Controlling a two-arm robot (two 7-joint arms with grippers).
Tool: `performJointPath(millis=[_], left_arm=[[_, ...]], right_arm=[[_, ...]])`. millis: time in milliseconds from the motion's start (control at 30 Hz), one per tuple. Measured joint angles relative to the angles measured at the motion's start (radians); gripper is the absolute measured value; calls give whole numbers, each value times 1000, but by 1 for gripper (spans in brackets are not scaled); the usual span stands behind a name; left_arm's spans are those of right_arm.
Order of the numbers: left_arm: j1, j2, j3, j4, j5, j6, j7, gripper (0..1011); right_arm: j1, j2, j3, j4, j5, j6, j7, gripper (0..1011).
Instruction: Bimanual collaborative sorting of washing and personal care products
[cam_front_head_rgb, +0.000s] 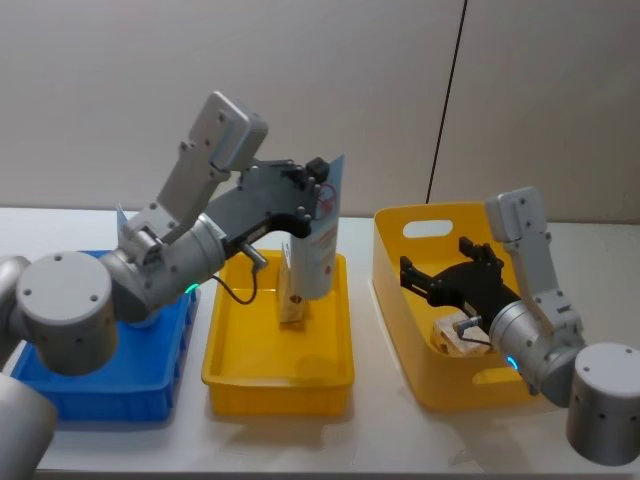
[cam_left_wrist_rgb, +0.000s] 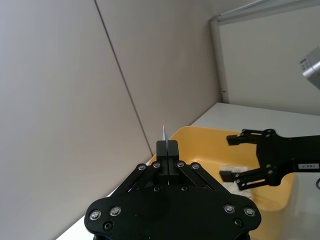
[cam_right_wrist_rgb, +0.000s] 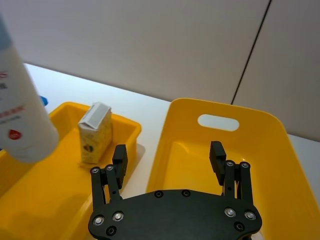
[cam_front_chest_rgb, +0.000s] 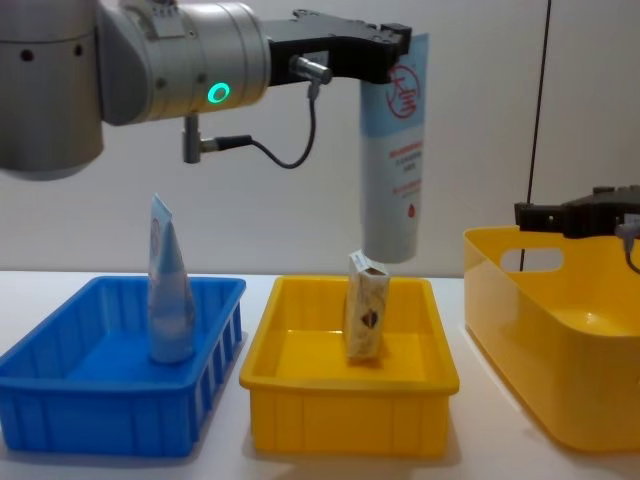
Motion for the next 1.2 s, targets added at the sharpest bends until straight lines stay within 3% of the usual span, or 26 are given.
performJointPath(millis=[500, 667, 900, 1200], left_arm=[[-22, -24, 36, 26, -17, 6, -26, 0], [-25, -28, 42, 30, -20, 7, -30, 0], [-28, -31, 46, 34, -22, 7, -33, 0], [-30, -33, 50, 36, -24, 8, -36, 0]], right_arm=[[-14, 68, -25, -50, 60, 27, 164, 1004], [-28, 115, -32, -88, 87, 49, 237, 1004], [-46, 166, -32, -126, 113, 69, 300, 1004], [-52, 201, -39, -143, 128, 70, 345, 1004]])
